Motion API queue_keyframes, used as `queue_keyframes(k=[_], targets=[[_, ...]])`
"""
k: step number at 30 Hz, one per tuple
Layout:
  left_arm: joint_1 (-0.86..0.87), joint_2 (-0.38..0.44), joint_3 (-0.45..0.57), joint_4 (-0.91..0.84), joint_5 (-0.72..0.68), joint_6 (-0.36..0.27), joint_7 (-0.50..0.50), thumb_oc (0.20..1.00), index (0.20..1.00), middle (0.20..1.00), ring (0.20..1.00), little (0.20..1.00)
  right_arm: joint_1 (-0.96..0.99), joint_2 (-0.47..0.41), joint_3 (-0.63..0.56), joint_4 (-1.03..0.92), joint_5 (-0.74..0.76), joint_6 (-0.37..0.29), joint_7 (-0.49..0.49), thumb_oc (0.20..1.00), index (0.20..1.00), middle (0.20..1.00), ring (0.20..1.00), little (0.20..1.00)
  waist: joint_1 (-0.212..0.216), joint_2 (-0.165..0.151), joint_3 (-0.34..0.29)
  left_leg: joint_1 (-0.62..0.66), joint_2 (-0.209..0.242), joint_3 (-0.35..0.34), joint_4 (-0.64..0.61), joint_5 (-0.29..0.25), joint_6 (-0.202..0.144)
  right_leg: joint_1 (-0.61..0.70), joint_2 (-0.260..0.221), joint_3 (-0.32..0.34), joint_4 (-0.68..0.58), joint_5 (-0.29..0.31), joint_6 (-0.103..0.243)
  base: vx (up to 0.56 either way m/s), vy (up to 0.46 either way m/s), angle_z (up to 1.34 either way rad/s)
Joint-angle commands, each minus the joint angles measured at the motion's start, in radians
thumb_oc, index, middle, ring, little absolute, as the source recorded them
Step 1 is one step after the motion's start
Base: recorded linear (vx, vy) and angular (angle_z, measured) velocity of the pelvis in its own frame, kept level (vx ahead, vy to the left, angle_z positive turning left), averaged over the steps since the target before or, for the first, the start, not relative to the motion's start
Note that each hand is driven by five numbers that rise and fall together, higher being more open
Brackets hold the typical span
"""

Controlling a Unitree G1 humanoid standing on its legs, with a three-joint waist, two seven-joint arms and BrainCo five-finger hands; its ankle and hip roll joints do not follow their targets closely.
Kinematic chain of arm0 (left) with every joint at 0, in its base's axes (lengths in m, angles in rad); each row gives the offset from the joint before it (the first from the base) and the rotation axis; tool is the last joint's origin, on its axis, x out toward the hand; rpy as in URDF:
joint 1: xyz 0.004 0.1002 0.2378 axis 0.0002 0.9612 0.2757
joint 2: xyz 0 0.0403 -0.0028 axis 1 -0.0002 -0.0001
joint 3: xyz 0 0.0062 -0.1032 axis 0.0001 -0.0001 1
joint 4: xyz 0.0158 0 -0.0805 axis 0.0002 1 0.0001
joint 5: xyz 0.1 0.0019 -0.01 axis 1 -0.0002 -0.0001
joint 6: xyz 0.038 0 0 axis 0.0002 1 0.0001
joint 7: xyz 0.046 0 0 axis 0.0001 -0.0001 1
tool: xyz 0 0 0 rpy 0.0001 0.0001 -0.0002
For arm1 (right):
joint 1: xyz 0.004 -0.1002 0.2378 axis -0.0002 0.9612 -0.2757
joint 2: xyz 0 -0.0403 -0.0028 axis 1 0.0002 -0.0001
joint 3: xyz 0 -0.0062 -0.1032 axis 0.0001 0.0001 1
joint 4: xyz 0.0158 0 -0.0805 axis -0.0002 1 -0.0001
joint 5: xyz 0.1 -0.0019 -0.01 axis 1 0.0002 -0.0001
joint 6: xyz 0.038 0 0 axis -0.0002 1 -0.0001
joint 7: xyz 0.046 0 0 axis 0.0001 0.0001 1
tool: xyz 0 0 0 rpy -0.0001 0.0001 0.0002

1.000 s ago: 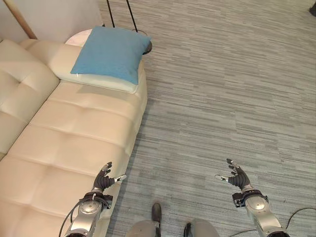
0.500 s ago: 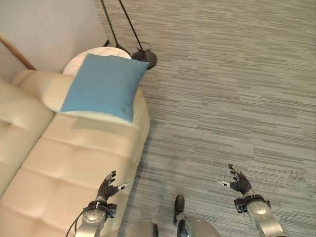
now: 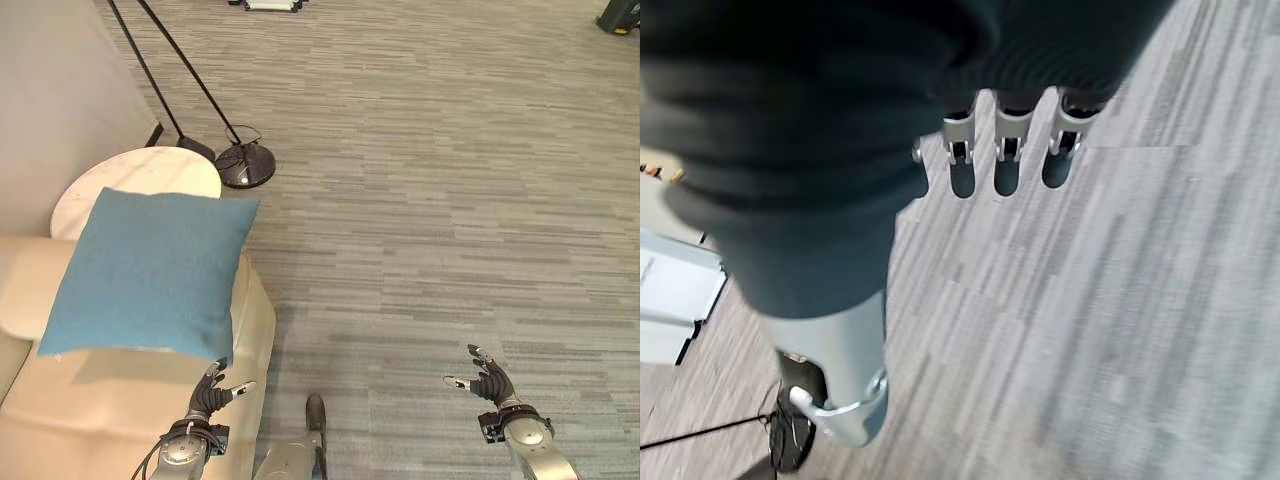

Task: Pick up all the scattered cushions and arrange them neatly on the sofa.

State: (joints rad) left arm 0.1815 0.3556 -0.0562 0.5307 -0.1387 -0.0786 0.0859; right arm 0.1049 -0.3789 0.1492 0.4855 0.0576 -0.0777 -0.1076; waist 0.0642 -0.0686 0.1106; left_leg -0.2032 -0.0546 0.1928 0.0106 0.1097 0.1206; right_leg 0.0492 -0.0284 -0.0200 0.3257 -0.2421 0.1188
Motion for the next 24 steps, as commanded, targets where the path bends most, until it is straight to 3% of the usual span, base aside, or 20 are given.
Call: queue_keyframes(k=[1, 2, 3, 6, 9, 10, 11, 12, 14, 15, 19, 24], targets=[[-0.037, 0.045, 0.027, -0.038, -0.02, -0.034, 0.032, 1.0, 1.0, 1.0, 1.0, 1.0, -0.045, -0.022, -0.013, -0.055, -0.019, -0.027, 0.011, 1.0, 1.0, 1.0, 1.0, 1.0, 0.044, 0.008, 0.033, -0.028, 0.016, -0.033, 0.095, -0.113, -0.064, -0.151, -0.057, -0.038, 0.118, 0.282, 0.04, 0.23, 0.111, 0.15], [-0.039, 0.041, 0.029, -0.031, -0.03, -0.038, 0.038, 1.0, 1.0, 1.0, 1.0, 1.0, -0.055, -0.02, -0.002, -0.062, -0.023, -0.029, 0.011, 1.0, 1.0, 1.0, 1.0, 1.0, 0.038, 0.024, 0.043, 0.012, 0.015, -0.054, 0.077, -0.126, -0.059, -0.211, -0.054, -0.057, 0.154, 0.258, 0.019, 0.33, 0.102, 0.28], [-0.036, 0.037, 0.03, -0.033, -0.04, -0.044, 0.041, 1.0, 1.0, 1.0, 1.0, 1.0, -0.06, -0.025, 0.003, -0.071, -0.023, -0.026, 0.014, 1.0, 1.0, 1.0, 1.0, 1.0, 0.03, 0.038, 0.046, 0.044, 0.009, -0.072, 0.074, -0.14, -0.057, -0.254, -0.047, -0.071, 0.111, 0.229, 0.0, 0.28, 0.062, 0.42], [-0.033, 0.031, 0.026, -0.027, -0.042, -0.048, 0.04, 1.0, 1.0, 1.0, 1.0, 1.0, -0.067, -0.034, 0.006, -0.072, -0.024, -0.026, 0.012, 1.0, 1.0, 1.0, 1.0, 1.0, 0.013, 0.05, 0.058, 0.088, 0.0, -0.102, 0.062, -0.159, -0.061, -0.296, -0.031, -0.078, 0.04, 0.199, -0.016, 0.26, -0.03, 0.37], [-0.034, 0.025, 0.022, -0.017, -0.049, -0.049, 0.042, 1.0, 1.0, 1.0, 1.0, 1.0, -0.067, -0.041, 0.011, -0.073, -0.02, -0.026, 0.009, 1.0, 1.0, 1.0, 1.0, 1.0, -0.007, 0.054, 0.069, 0.129, -0.014, -0.15, 0.054, -0.176, -0.067, -0.346, -0.003, -0.039, -0.054, 0.223, -0.012, 0.29, -0.12, 0.63], [-0.05, 0.025, 0.016, -0.008, -0.046, -0.048, 0.044, 1.0, 1.0, 1.0, 1.0, 1.0, -0.053, -0.048, 0.008, -0.061, -0.028, -0.021, 0.006, 1.0, 1.0, 1.0, 1.0, 1.0, -0.03, 0.043, 0.072, 0.165, -0.035, -0.222, 0.051, -0.193, -0.08, -0.367, 0.038, 0.075, -0.176, 0.263, 0.004, 0.24, -0.144, 1.04], [-0.049, 0.025, 0.016, -0.008, -0.046, -0.048, 0.044, 1.0, 1.0, 1.0, 1.0, 1.0, -0.053, -0.048, 0.008, -0.061, -0.028, -0.021, 0.006, 1.0, 1.0, 1.0, 1.0, 1.0, -0.032, 0.045, 0.074, 0.167, -0.033, -0.224, 0.052, -0.194, -0.08, -0.362, 0.039, 0.072, -0.18, 0.264, 0.004, 0.43, -0.365, 1.2], [-0.044, 0.017, 0.015, -0.017, -0.027, -0.055, 0.033, 1.0, 1.0, 1.0, 1.0, 1.0, -0.032, -0.049, -0.004, -0.05, -0.026, -0.023, 0.012, 1.0, 1.0, 1.0, 1.0, 1.0, -0.026, 0.028, 0.073, 0.163, -0.047, -0.282, 0.091, -0.216, -0.102, -0.33, 0.019, 0.089, -0.206, 0.293, -0.002, 0.19, -0.22, 1.47], [-0.046, 0.011, 0.006, -0.006, -0.026, -0.052, 0.032, 1.0, 1.0, 1.0, 1.0, 1.0, -0.026, -0.052, -0.006, -0.037, -0.024, -0.026, 0.009, 1.0, 1.0, 1.0, 1.0, 1.0, -0.027, 0.03, 0.07, 0.159, -0.038, -0.296, 0.104, -0.216, -0.111, -0.309, 0.017, 0.069, -0.213, 0.293, -0.013, 0.2, -0.287, 1.95], [-0.043, 0.001, 0.011, -0.001, -0.045, -0.05, 0.026, 1.0, 1.0, 1.0, 1.0, 1.0, -0.025, -0.06, -0.02, -0.025, -0.021, -0.026, 0.007, 1.0, 1.0, 1.0, 1.0, 1.0, -0.022, 0.029, 0.061, 0.137, -0.014, -0.284, 0.113, -0.197, -0.131, -0.283, -0.002, 0.021, -0.247, 0.294, -0.018, 0.16, -0.256, 1.62], [-0.045, -0.012, 0.009, 0.025, -0.059, -0.045, 0.031, 1.0, 1.0, 1.0, 1.0, 1.0, -0.026, -0.07, -0.033, -0.018, -0.009, -0.025, -0.003, 1.0, 1.0, 1.0, 1.0, 1.0, -0.026, 0.03, 0.054, 0.122, 0.022, -0.229, 0.11, -0.199, -0.14, -0.234, -0.025, -0.056, -0.286, 0.283, -0.025, 0.1, -0.15, 1.24], [-0.052, -0.009, 0.012, 0.023, -0.051, -0.041, 0.035, 1.0, 1.0, 1.0, 1.0, 1.0, -0.017, -0.076, -0.054, -0.009, 0.001, -0.018, -0.022, 1.0, 1.0, 1.0, 1.0, 1.0, -0.04, 0.03, 0.046, 0.073, 0.122, 0.047, 0.073, -0.123, -0.17, -0.169, -0.075, -0.208, -0.354, 0.272, -0.012, 0.03, -0.048, 0.89]])
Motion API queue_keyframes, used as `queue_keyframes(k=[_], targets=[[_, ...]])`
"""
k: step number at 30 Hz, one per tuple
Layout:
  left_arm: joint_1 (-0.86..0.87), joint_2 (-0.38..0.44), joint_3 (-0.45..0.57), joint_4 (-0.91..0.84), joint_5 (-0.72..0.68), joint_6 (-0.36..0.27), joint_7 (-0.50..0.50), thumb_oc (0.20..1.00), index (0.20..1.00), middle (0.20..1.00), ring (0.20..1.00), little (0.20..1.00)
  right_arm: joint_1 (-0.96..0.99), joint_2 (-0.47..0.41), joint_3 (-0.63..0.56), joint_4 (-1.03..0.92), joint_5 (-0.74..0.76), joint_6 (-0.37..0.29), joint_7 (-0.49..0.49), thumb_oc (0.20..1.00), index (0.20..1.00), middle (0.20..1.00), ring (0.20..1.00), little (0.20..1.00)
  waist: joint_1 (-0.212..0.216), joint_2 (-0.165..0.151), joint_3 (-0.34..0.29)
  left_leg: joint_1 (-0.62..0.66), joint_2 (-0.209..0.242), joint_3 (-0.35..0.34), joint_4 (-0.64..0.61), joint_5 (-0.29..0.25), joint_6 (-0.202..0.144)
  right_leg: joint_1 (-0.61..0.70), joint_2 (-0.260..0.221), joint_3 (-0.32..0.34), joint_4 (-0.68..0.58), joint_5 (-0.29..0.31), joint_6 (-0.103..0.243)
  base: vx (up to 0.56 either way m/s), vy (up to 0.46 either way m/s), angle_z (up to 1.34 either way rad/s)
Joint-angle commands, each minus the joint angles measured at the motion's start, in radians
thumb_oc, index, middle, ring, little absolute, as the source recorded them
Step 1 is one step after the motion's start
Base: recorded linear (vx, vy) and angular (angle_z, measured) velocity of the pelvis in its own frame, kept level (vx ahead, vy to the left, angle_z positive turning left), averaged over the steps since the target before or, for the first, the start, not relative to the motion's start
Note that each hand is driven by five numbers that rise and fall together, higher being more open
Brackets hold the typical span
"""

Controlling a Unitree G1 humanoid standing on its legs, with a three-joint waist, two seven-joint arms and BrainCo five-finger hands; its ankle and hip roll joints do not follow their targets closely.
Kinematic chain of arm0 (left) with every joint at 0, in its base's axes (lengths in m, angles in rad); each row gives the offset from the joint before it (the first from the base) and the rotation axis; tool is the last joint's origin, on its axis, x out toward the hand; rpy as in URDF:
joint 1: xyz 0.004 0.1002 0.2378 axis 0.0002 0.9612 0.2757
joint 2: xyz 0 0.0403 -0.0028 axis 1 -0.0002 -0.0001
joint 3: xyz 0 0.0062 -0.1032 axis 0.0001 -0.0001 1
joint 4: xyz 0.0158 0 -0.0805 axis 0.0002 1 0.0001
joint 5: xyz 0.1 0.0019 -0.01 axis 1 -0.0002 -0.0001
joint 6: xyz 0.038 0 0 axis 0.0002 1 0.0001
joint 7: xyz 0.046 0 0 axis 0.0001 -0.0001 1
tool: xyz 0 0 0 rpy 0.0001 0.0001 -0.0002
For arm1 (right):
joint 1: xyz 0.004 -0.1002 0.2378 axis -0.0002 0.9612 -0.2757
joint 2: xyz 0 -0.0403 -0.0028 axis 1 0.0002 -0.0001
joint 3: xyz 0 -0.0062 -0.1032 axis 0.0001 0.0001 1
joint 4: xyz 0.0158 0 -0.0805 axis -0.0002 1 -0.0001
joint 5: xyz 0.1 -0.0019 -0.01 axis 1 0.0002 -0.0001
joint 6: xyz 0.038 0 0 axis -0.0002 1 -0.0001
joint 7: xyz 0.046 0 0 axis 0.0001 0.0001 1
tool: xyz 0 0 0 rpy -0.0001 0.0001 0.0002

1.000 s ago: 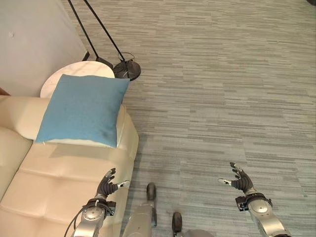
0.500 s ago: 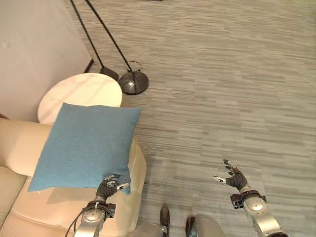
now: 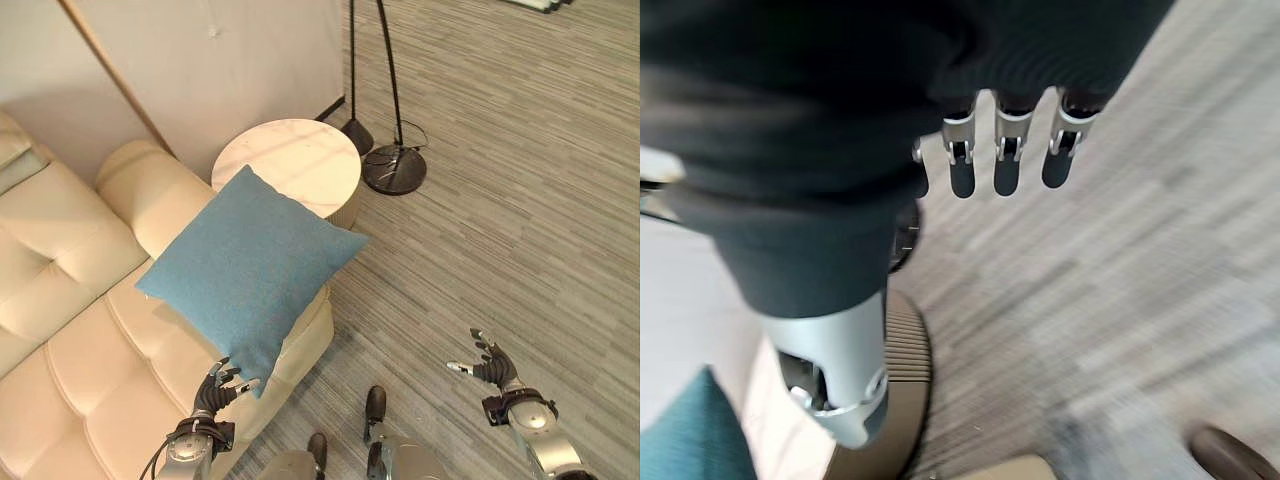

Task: Pick up all the scattered cushions and arrange them neatly on the sofa.

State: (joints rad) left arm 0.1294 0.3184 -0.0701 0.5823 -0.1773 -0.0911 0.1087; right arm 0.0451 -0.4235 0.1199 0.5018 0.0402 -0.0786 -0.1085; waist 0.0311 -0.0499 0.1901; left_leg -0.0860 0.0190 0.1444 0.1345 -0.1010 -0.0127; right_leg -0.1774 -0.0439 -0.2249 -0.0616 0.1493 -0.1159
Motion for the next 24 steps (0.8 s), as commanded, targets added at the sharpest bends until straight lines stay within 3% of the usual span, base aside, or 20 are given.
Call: queue_keyframes(k=[1, 3, 10, 14, 18, 20, 24], targets=[[0.001, 0.028, 0.026, -0.029, -0.013, -0.028, 0.012, 1.0, 1.0, 1.0, 1.0, 1.0, 0.043, -0.032, -0.024, -0.025, 0.018, -0.018, -0.021, 1.0, 1.0, 1.0, 1.0, 1.0, -0.008, 0.013, -0.031, -0.04, 0.049, 0.094, -0.052, 0.086, -0.038, 0.063, -0.058, -0.004, 0.032, -0.12, 0.222, 0.13, -0.012, 1.07], [-0.003, 0.029, 0.037, -0.027, -0.013, -0.029, 0.011, 1.0, 1.0, 1.0, 1.0, 1.0, 0.051, -0.026, -0.032, -0.025, 0.019, -0.012, -0.025, 1.0, 1.0, 1.0, 1.0, 1.0, -0.013, 0.023, -0.041, -0.051, 0.08, 0.201, -0.096, 0.122, -0.06, 0.106, -0.071, -0.071, 0.01, -0.14, 0.233, 0.15, 0.008, 0.88], [0.048, 0.036, 0.071, -0.025, 0.004, -0.017, 0.003, 1.0, 1.0, 1.0, 1.0, 1.0, 0.056, -0.013, -0.014, -0.036, 0.004, 0.004, -0.011, 1.0, 1.0, 1.0, 1.0, 1.0, 0.005, 0.009, -0.055, -0.038, 0.062, 0.169, -0.108, 0.112, -0.048, 0.165, -0.079, -0.101, 0.026, -0.175, 0.233, 0.16, 0.093, 0.35], [0.057, 0.051, 0.084, -0.03, 0.0, -0.012, 0.009, 1.0, 1.0, 1.0, 1.0, 1.0, 0.051, 0.001, 0.001, -0.049, -0.003, 0.01, 0.003, 1.0, 1.0, 1.0, 1.0, 1.0, 0.035, -0.013, -0.05, -0.031, 0.037, 0.143, -0.091, 0.071, -0.014, 0.158, -0.108, -0.076, 0.106, -0.202, 0.241, 0.12, 0.149, -0.09], [0.04, 0.069, 0.086, -0.04, -0.008, -0.01, 0.02, 1.0, 1.0, 1.0, 1.0, 1.0, 0.042, 0.012, 0.008, -0.062, -0.005, 0.007, 0.008, 1.0, 1.0, 1.0, 1.0, 1.0, 0.034, -0.017, -0.027, -0.009, 0.005, 0.097, -0.097, 0.044, 0.027, 0.07, -0.137, -0.009, 0.321, -0.191, 0.26, 0.07, 0.161, -0.1], [0.028, 0.075, 0.084, -0.048, -0.01, -0.012, 0.027, 1.0, 1.0, 1.0, 1.0, 1.0, 0.041, 0.016, 0.011, -0.071, -0.002, 0.003, 0.008, 1.0, 1.0, 1.0, 1.0, 1.0, 0.016, -0.011, -0.009, -0.008, 0.002, 0.082, -0.094, 0.058, 0.041, -0.006, -0.093, 0.068, 0.372, -0.169, 0.241, 0.04, 0.071, 0.23], [0.017, 0.067, 0.088, -0.053, -0.035, -0.022, 0.037, 1.0, 1.0, 1.0, 1.0, 1.0, 0.034, 0.005, 0.016, -0.061, -0.005, 0.007, 0.009, 1.0, 1.0, 1.0, 1.0, 1.0, -0.011, -0.008, 0.01, 0.038, -0.022, 0.031, -0.109, 0.037, 0.038, -0.076, -0.048, 0.156, 0.239, -0.137, 0.241, 0.17, -0.031, 0.35]])
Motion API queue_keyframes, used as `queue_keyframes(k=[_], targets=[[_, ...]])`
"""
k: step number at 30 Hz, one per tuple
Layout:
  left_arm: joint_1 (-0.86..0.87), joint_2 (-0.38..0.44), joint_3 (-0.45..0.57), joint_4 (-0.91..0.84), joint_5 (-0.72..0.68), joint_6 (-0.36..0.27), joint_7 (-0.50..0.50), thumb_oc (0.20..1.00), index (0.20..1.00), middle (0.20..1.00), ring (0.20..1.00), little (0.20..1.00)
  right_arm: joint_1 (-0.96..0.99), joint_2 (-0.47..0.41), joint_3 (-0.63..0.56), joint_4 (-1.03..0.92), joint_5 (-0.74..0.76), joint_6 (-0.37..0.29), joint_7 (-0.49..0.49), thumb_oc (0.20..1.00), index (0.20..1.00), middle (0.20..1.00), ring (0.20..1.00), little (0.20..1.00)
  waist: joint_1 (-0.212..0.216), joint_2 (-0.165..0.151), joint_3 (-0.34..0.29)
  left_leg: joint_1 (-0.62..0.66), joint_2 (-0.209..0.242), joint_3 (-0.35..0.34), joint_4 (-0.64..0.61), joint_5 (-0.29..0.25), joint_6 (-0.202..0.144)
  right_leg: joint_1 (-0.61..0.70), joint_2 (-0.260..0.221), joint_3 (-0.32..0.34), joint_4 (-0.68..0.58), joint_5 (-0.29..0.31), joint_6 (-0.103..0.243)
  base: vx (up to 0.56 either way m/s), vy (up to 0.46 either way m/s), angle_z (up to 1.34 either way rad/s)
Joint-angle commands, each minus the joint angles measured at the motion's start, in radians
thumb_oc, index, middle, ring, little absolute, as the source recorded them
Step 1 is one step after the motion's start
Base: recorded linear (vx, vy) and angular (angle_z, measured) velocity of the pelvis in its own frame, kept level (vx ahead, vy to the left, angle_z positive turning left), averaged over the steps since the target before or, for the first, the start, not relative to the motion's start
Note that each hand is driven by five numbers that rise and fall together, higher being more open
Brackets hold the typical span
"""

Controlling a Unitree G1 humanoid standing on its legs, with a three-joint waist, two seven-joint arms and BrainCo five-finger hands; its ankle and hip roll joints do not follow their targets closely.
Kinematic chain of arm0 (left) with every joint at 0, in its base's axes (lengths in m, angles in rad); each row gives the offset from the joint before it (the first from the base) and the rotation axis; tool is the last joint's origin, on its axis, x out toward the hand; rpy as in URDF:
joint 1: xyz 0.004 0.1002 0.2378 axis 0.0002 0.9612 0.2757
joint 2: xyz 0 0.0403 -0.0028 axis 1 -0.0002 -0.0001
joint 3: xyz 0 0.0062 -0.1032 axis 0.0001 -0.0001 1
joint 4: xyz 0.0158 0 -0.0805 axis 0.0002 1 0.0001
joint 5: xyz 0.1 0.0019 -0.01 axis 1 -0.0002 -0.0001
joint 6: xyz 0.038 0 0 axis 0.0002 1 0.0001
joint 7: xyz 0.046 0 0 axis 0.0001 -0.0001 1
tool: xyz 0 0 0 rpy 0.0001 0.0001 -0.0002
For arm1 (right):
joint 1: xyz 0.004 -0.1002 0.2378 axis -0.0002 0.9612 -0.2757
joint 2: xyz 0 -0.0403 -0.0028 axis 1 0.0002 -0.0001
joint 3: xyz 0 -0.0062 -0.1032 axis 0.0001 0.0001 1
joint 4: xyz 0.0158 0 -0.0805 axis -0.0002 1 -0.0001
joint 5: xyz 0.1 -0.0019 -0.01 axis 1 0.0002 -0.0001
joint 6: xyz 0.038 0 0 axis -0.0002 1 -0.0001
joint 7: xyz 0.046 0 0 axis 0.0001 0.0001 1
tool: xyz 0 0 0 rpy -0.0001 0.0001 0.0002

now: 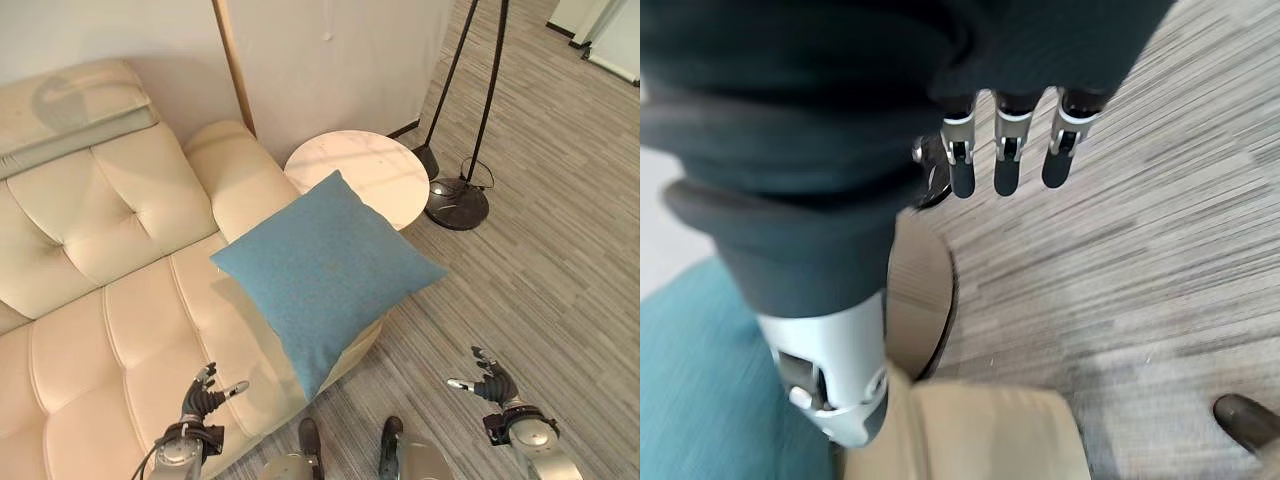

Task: Pick up all the scattered cushions and arrange them neatly on the sofa.

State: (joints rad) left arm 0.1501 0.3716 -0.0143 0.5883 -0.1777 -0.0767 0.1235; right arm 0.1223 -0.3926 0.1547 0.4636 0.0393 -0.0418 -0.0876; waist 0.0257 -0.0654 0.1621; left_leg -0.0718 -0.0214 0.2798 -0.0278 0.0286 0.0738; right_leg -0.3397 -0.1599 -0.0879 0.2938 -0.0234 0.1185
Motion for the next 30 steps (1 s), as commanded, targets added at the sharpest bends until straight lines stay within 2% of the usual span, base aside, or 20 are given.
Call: queue_keyframes(k=[1, 4, 10, 12, 19, 22, 25, 29, 30], targets=[[-0.009, 0.018, 0.026, -0.062, -0.036, -0.038, 0.02, 1.0, 1.0, 1.0, 1.0, 1.0, -0.035, -0.036, -0.024, -0.021, -0.005, -0.026, -0.01, 1.0, 1.0, 1.0, 1.0, 1.0, -0.017, 0.0, 0.043, 0.037, 0.003, -0.146, 0.062, -0.1, -0.055, 0.086, 0.069, 0.08, -0.181, 0.06, 0.023, 0.21, -0.088, 0.15], [-0.011, 0.015, 0.028, -0.055, -0.029, -0.039, 0.019, 1.0, 1.0, 1.0, 1.0, 1.0, -0.036, -0.04, -0.03, -0.013, -0.01, -0.029, -0.011, 1.0, 1.0, 1.0, 1.0, 1.0, -0.018, -0.011, 0.037, 0.032, -0.003, -0.165, 0.069, -0.104, -0.056, 0.096, 0.065, 0.099, -0.201, 0.081, 0.026, 0.12, -0.114, 1.0], [0.015, 0.006, 0.047, -0.041, -0.043, -0.04, 0.012, 1.0, 1.0, 1.0, 1.0, 1.0, -0.022, -0.088, -0.05, -0.007, -0.049, -0.027, -0.019, 1.0, 1.0, 1.0, 1.0, 1.0, -0.012, -0.028, 0.006, 0.045, 0.019, -0.179, 0.047, -0.091, -0.079, 0.146, 0.067, 0.07, -0.26, 0.097, 0.012, 0.12, -0.17, 0.25], [0.017, 0.0, 0.086, -0.027, -0.098, -0.037, 0.015, 1.0, 1.0, 1.0, 1.0, 1.0, 0.002, -0.176, -0.102, -0.067, -0.101, -0.02, -0.023, 1.0, 1.0, 1.0, 1.0, 1.0, -0.01, -0.041, -0.018, 0.065, 0.05, -0.188, 0.007, -0.065, -0.104, 0.201, 0.081, 0.036, -0.309, 0.087, 0.005, 0.14, -0.272, 0.16], [-0.008, -0.026, 0.101, -0.012, -0.202, -0.048, 0.026, 1.0, 1.0, 1.0, 1.0, 1.0, -0.016, -0.287, -0.143, -0.226, -0.062, -0.032, -0.002, 1.0, 1.0, 1.0, 1.0, 1.0, -0.016, -0.052, -0.034, 0.088, 0.074, -0.192, -0.051, -0.031, -0.129, 0.239, 0.098, 0.01, -0.359, 0.083, 0.0, 0.04, -0.093, 0.03], [-0.025, -0.032, 0.086, -0.006, -0.224, -0.048, 0.026, 1.0, 1.0, 1.0, 1.0, 1.0, -0.065, -0.308, -0.104, -0.258, -0.026, -0.037, 0.013, 1.0, 1.0, 1.0, 1.0, 1.0, -0.012, -0.054, -0.034, 0.083, 0.078, -0.196, -0.059, -0.023, -0.134, 0.242, 0.102, 0.003, -0.372, 0.083, -0.001, -0.01, -0.068, 0.04], [-0.099, -0.031, 0.033, -0.001, -0.268, -0.059, 0.038, 1.0, 1.0, 1.0, 1.0, 1.0, -0.224, -0.314, 0.029, -0.246, 0.048, -0.037, 0.032, 1.0, 1.0, 1.0, 1.0, 1.0, 0.0, -0.059, -0.021, 0.042, 0.085, -0.206, -0.059, -0.008, -0.145, 0.216, 0.103, -0.011, -0.381, 0.09, -0.002, -0.09, -0.077, 0.12], [-0.213, -0.037, -0.049, 0.004, -0.298, -0.079, 0.058, 1.0, 1.0, 1.0, 1.0, 1.0, -0.45, -0.304, 0.182, -0.141, 0.078, -0.029, 0.01, 1.0, 1.0, 1.0, 1.0, 1.0, 0.009, -0.057, -0.001, -0.018, 0.09, -0.212, -0.059, 0.01, -0.154, 0.165, 0.101, -0.019, -0.381, 0.105, -0.001, -0.13, -0.059, 0.22], [-0.292, -0.041, -0.095, 0.025, -0.325, -0.094, 0.08, 1.0, 1.0, 1.0, 1.0, 1.0, -0.578, -0.278, 0.266, -0.072, 0.079, -0.018, -0.007, 1.0, 1.0, 1.0, 1.0, 1.0, 0.015, -0.056, 0.02, -0.055, 0.091, -0.219, -0.059, 0.024, -0.158, 0.131, 0.103, -0.022, -0.381, 0.119, -0.002, -0.17, -0.074, 0.13]])
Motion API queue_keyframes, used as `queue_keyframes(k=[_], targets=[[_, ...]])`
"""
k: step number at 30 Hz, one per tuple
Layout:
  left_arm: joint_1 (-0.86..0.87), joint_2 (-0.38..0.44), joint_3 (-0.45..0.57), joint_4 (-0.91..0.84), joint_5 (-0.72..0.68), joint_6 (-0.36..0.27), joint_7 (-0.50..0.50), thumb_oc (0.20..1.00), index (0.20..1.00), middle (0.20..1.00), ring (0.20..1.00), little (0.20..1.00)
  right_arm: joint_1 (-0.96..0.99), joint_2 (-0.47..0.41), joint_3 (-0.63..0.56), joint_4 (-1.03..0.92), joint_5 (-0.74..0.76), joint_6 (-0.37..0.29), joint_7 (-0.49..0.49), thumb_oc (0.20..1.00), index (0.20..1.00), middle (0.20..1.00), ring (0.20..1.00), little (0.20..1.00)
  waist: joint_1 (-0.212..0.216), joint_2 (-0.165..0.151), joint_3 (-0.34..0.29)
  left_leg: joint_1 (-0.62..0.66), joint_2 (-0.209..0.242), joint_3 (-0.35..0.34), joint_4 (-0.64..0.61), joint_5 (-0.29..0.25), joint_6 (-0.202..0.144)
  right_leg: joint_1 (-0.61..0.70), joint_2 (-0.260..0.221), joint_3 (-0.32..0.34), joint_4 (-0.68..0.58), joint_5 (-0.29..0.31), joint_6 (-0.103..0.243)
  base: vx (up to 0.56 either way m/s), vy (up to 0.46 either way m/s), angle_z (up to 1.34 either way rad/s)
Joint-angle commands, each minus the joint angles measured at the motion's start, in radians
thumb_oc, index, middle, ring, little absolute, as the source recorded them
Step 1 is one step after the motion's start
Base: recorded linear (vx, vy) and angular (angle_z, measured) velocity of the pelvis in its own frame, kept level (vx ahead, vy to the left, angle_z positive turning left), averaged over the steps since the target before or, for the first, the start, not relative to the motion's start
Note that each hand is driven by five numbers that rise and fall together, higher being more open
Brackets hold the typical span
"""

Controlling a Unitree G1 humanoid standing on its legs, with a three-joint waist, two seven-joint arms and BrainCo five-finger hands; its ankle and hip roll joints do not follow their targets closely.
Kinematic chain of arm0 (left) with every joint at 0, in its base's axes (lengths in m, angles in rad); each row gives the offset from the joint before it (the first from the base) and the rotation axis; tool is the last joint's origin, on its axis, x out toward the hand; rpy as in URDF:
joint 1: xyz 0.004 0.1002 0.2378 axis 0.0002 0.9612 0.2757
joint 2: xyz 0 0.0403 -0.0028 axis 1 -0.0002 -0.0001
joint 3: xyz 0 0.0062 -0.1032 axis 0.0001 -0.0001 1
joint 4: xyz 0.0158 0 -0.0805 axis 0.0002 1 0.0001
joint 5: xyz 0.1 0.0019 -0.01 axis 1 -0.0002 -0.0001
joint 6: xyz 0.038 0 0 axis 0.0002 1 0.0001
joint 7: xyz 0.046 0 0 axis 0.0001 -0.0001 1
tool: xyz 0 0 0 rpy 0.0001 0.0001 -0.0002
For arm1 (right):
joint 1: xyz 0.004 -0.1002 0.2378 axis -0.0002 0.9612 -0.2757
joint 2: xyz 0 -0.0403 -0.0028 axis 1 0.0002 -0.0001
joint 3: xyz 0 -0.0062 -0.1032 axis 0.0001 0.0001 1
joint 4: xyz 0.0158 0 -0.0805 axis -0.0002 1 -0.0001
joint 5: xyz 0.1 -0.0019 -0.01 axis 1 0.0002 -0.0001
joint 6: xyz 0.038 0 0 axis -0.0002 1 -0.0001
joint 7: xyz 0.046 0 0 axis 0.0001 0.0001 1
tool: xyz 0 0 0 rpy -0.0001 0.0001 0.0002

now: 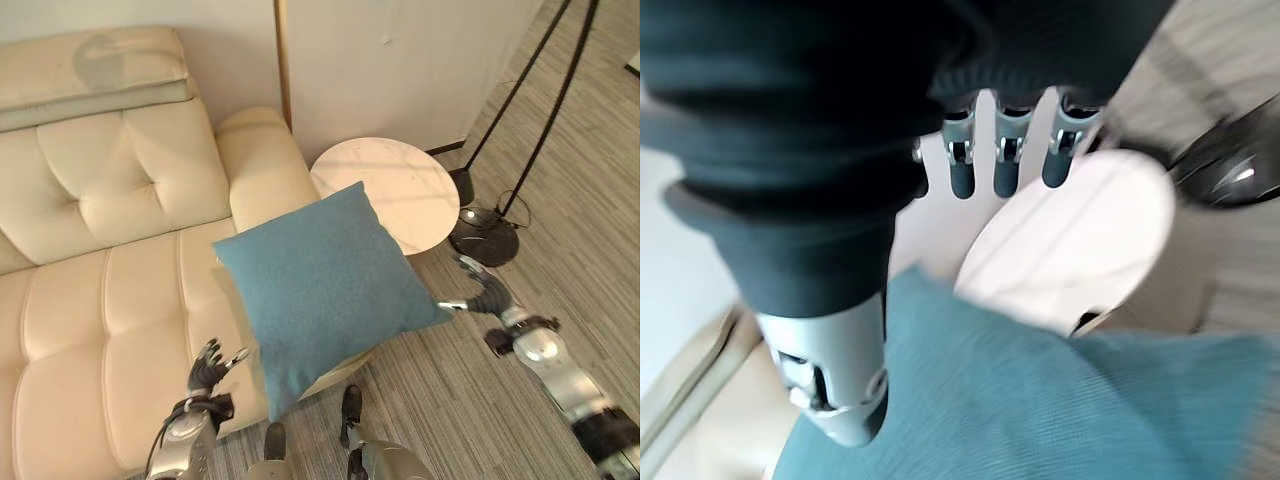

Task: Pick up all the scattered cushions and arrange them neatly on the sofa.

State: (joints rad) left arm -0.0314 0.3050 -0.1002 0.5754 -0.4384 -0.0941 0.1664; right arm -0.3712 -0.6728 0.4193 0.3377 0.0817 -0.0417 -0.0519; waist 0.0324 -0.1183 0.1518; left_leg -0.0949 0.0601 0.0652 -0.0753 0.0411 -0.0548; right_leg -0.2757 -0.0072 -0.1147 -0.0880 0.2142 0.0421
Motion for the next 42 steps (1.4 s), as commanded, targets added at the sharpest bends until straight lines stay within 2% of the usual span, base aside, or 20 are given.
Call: queue_keyframes(k=[1, 4, 5, 10, 14, 16, 18, 19, 20, 21, 22, 24, 29, 35, 42], targets=[[-0.148, 0.022, -0.026, 0.053, -0.083, -0.083, 0.047, 1.0, 1.0, 1.0, 1.0, 1.0, -0.137, 0.022, 0.036, 0.098, 0.04, -0.012, -0.05, 1.0, 1.0, 1.0, 1.0, 1.0, 0.009, -0.002, 0.04, -0.051, 0.011, -0.007, -0.012, 0.019, -0.031, 0.05, -0.048, 0.004, 0.001, -0.114, 0.073, -0.13, -0.061, 0.09], [-0.243, 0.019, -0.063, 0.098, -0.127, -0.1, 0.067, 1.0, 1.0, 1.0, 1.0, 1.0, -0.26, 0.066, 0.102, 0.204, 0.053, -0.004, -0.074, 1.0, 1.0, 1.0, 1.0, 1.0, 0.01, 0.0, 0.058, -0.09, 0.009, -0.013, -0.012, 0.034, -0.035, 0.015, -0.047, 0.003, 0.001, -0.102, 0.072, -0.09, -0.048, 0.11], [-0.34, 0.011, -0.11, 0.142, -0.162, -0.108, 0.079, 1.0, 1.0, 1.0, 1.0, 1.0, -0.343, 0.126, 0.158, 0.312, 0.059, 0.012, -0.094, 1.0, 1.0, 1.0, 1.0, 1.0, 0.012, 0.005, 0.077, -0.123, 0.007, -0.019, -0.012, 0.05, -0.041, -0.01, -0.047, -0.003, 0.006, -0.094, 0.07, -0.09, -0.059, 0.14], [-0.525, 0.0, -0.185, 0.211, -0.157, -0.11, 0.104, 1.0, 1.0, 1.0, 1.0, 1.0, -0.474, 0.205, 0.192, 0.496, 0.069, 0.027, -0.144, 1.0, 1.0, 1.0, 1.0, 1.0, 0.01, 0.024, 0.111, -0.172, 0.005, -0.027, -0.012, 0.073, -0.05, -0.049, -0.052, -0.011, 0.011, -0.084, 0.072, -0.05, -0.039, 0.17], [-0.55, -0.051, -0.207, 0.216, -0.155, -0.102, 0.12, 1.0, 1.0, 1.0, 1.0, 1.0, -0.43, 0.289, 0.133, 0.509, 0.14, 0.018, -0.183, 1.0, 1.0, 1.0, 1.0, 1.0, 0.002, 0.042, 0.131, -0.191, 0.001, -0.028, -0.012, 0.079, -0.053, -0.069, -0.058, -0.018, 0.017, -0.081, 0.071, -0.01, -0.01, 0.05], [-0.549, -0.059, -0.21, 0.214, -0.155, -0.101, 0.125, 1.0, 1.0, 1.0, 1.0, 1.0, -0.415, 0.304, 0.124, 0.501, 0.153, 0.013, -0.189, 1.0, 1.0, 1.0, 1.0, 1.0, 0.0, 0.045, 0.133, -0.191, 0.0, -0.026, -0.012, 0.079, -0.053, -0.072, -0.058, -0.016, 0.018, -0.08, 0.072, 0.0, 0.0, 0.0], [-0.543, -0.087, -0.211, 0.201, -0.159, -0.102, 0.14, 1.0, 1.0, 1.0, 1.0, 1.0, -0.369, 0.362, 0.106, 0.465, 0.206, -0.01, -0.199, 1.0, 1.0, 1.0, 1.0, 1.0, -0.004, 0.05, 0.136, -0.187, -0.003, -0.018, -0.012, 0.075, -0.053, -0.071, -0.058, -0.012, 0.015, -0.077, 0.073, 0.0, 0.014, -0.02], [-0.542, -0.087, -0.212, 0.2, -0.158, -0.101, 0.14, 0.749, 0.749, 0.749, 0.749, 0.749, -0.368, 0.362, 0.106, 0.465, 0.206, -0.009, -0.199, 0.912, 0.912, 0.912, 0.912, 0.912, -0.004, 0.05, 0.136, -0.187, -0.003, -0.018, -0.012, 0.075, -0.053, -0.071, -0.058, -0.011, 0.015, -0.077, 0.073, 0.0, 0.023, -0.05], [-0.538, -0.093, -0.214, 0.191, -0.158, -0.105, 0.145, 0.413, 0.413, 0.413, 0.413, 0.413, -0.35, 0.378, 0.105, 0.449, 0.22, -0.018, -0.198, 0.68, 0.68, 0.68, 0.68, 0.68, -0.005, 0.051, 0.135, -0.184, -0.003, -0.016, -0.012, 0.074, -0.053, -0.069, -0.059, -0.01, 0.014, -0.076, 0.073, 0.0, 0.024, -0.07], [-0.537, -0.101, -0.217, 0.18, -0.157, -0.109, 0.149, 0.413, 0.413, 0.413, 0.413, 0.413, -0.333, 0.395, 0.103, 0.433, 0.245, -0.032, -0.193, 0.2, 0.2, 0.2, 0.2, 0.2, -0.006, 0.054, 0.134, -0.18, -0.003, -0.014, -0.012, 0.072, -0.053, -0.067, -0.059, -0.007, 0.013, -0.075, 0.074, 0.0, 0.038, -0.09], [-0.532, -0.105, -0.217, 0.169, -0.157, -0.112, 0.154, 0.2, 0.2, 0.2, 0.2, 0.2, -0.321, 0.405, 0.096, 0.414, 0.265, -0.041, -0.195, 0.2, 0.2, 0.2, 0.2, 0.2, -0.009, 0.055, 0.133, -0.177, -0.003, -0.012, -0.012, 0.07, -0.052, -0.064, -0.06, -0.006, 0.012, -0.076, 0.074, -0.01, 0.063, -0.16], [-0.52, -0.114, -0.211, 0.113, -0.156, -0.125, 0.165, 0.2, 0.2, 0.2, 0.2, 0.2, -0.275, 0.437, 0.075, 0.344, 0.325, -0.08, -0.191, 0.2, 0.2, 0.2, 0.2, 0.2, -0.014, 0.058, 0.131, -0.161, -0.004, -0.005, -0.012, 0.061, -0.051, -0.053, -0.062, -0.006, 0.009, -0.077, 0.077, -0.02, 0.057, -0.13], [-0.49, -0.115, -0.202, 0.027, -0.161, -0.138, 0.167, 0.2, 0.2, 0.2, 0.2, 0.2, -0.206, 0.465, 0.074, 0.235, 0.354, -0.11, -0.171, 0.2, 0.2, 0.2, 0.2, 0.2, -0.019, 0.058, 0.12, -0.132, -0.003, 0.005, -0.012, 0.045, -0.046, -0.029, -0.067, -0.005, 0.007, -0.079, 0.08, 0.0, 0.049, -0.02], [-0.412, -0.099, -0.199, -0.121, -0.122, -0.135, 0.142, 0.2, 0.2, 0.2, 0.2, 0.2, -0.11, 0.462, 0.08, 0.099, 0.357, -0.119, -0.111, 0.2, 0.2, 0.2, 0.2, 0.2, -0.021, 0.057, 0.089, -0.067, 0.0, 0.021, -0.012, 0.016, -0.036, 0.029, -0.073, -0.005, 0.004, -0.09, 0.082, 0.03, 0.054, -0.11], [-0.265, -0.075, -0.166, -0.348, -0.08, -0.136, 0.096, 0.2, 0.2, 0.2, 0.2, 0.2, -0.004, 0.43, 0.063, -0.133, 0.353, -0.141, -0.028, 0.2, 0.2, 0.2, 0.2, 0.2, -0.025, 0.055, 0.023, 0.01, -0.006, 0.041, -0.012, -0.02, -0.024, 0.099, -0.082, 0.0, 0.001, -0.105, 0.093, 0.06, 0.066, -0.04]])
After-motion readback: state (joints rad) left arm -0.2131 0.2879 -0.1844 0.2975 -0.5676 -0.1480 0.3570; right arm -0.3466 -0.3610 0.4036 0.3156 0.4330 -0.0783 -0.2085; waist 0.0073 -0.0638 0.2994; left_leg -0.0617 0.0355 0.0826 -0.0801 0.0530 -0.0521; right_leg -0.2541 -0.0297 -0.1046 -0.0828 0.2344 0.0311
